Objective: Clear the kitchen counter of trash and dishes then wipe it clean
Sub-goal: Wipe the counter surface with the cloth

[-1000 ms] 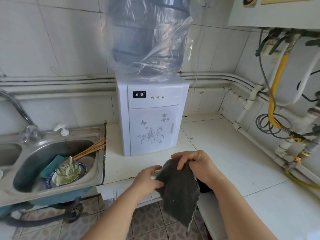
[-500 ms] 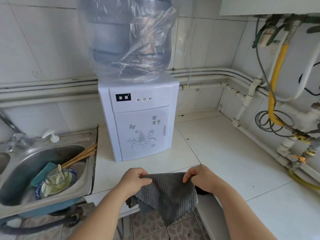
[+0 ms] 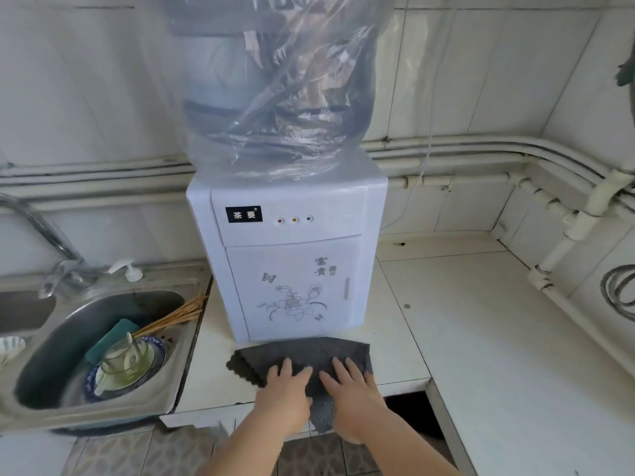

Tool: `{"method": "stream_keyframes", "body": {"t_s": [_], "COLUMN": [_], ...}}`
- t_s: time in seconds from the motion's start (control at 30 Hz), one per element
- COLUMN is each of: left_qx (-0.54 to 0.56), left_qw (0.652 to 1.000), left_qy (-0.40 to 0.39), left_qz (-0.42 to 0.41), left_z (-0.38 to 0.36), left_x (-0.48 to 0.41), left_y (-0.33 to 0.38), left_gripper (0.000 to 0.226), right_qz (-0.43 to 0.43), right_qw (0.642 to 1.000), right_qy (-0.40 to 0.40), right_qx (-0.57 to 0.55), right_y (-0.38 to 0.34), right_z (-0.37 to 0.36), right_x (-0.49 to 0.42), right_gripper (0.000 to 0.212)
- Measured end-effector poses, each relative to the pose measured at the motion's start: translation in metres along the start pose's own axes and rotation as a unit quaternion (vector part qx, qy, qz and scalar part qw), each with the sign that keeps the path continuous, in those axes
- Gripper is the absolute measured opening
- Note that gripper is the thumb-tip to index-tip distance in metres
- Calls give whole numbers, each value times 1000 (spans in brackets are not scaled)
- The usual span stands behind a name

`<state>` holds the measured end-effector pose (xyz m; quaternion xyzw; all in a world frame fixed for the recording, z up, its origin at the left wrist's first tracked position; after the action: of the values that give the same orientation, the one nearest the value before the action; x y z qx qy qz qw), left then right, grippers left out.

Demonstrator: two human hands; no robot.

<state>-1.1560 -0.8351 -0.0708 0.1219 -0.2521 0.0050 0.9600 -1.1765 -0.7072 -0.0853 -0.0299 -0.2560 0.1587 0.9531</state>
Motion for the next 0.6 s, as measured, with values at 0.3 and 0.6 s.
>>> {"method": "stream_keyframes", "body": {"t_s": [0.3,0.6], "left_qx": [-126,-164], "left_qw": [990,986], "left_qy": [-15,31], "left_qz": [62,-4], "left_z": [6,25], "left_x": [-16,-32], "left_y": [21,77], "left_gripper": [52,42], "right_qz": [50,-8], "right_qw": [998,986], "right_qy": [-15,97], "right_qx": [-31,-134], "right_y": [16,82], "right_z": [9,26], "right_x": [-18,-5], "right_gripper": [69,60]}}
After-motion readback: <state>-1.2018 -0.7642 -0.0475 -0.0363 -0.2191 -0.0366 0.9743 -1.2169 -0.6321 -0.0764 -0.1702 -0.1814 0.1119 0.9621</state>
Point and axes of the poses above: each hand's wrist, its own x-axis away from the middle knuckle, its own z-axis out of the back of the hand, y = z × x, the point moved 2 cm from there along -x, towards the middle knuckle, and after that the axes turned 7 degrees about -z, right-handed, at the moved point
